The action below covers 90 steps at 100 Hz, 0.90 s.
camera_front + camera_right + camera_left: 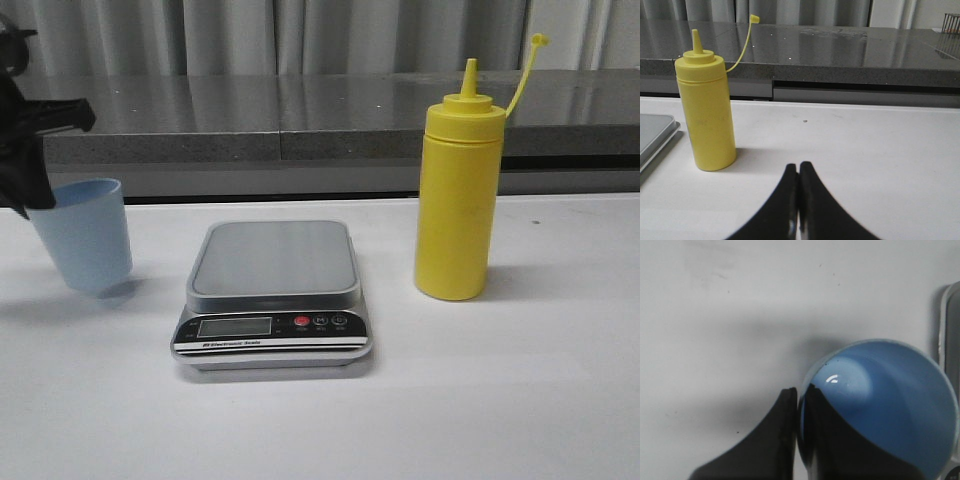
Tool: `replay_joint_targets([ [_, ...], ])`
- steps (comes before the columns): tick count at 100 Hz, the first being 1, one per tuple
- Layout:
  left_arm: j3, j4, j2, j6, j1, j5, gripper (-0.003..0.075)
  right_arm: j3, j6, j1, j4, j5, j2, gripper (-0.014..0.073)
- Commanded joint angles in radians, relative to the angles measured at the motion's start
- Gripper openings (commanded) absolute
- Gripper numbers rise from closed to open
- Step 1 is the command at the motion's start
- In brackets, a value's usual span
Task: Pour seasoning into cup on scale with both arms
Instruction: 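Lift the blue cup with the left gripper and set it on the scale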
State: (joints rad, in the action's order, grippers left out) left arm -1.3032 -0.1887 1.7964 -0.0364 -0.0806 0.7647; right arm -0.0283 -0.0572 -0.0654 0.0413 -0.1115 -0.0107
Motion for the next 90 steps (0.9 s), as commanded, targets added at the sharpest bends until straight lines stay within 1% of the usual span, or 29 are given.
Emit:
replay_joint_targets([
  [1, -0.099, -0.019, -0.043, 0.006, -0.007, 0.031, -0.002, 0.015, 0.002, 0.001, 0.0, 0.086, -0.024, -0.006],
  [16, -0.24, -0.019, -0.043, 0.006, -0.042, 0.133, -0.002, 0.015, 0.002, 0.001, 0.0, 0.086, -0.024, -0.006],
  [35, -0.332, -0.019, -0.043, 0.006, -0.137, 0.143, -0.002, 0.015, 0.002, 0.001, 0.0, 0.086, -0.024, -0.006],
  [45, -0.344, -0.019, -0.043, 0.036, -0.198, 0.134, -0.002, 0.015, 0.002, 0.001, 0.0, 0.086, -0.024, -0.006],
  [59, -0.344, -0.019, -0.027, 0.036, -0.271, 0.115, -0.002, 0.015, 0.002, 0.001, 0.0, 0.086, -0.024, -0.006],
  [79, -0.344, -0.019, 0.019, 0.036, -0.342, 0.108, -0.002, 0.015, 0.002, 0.001, 0.0, 0.086, -0.024, -0.006],
  [90, -0.344, -0.017, 0.038, 0.036, -0.365, 0.079, -0.002, 0.015, 0.002, 0.001, 0.0, 0.086, -0.024, -0.006],
])
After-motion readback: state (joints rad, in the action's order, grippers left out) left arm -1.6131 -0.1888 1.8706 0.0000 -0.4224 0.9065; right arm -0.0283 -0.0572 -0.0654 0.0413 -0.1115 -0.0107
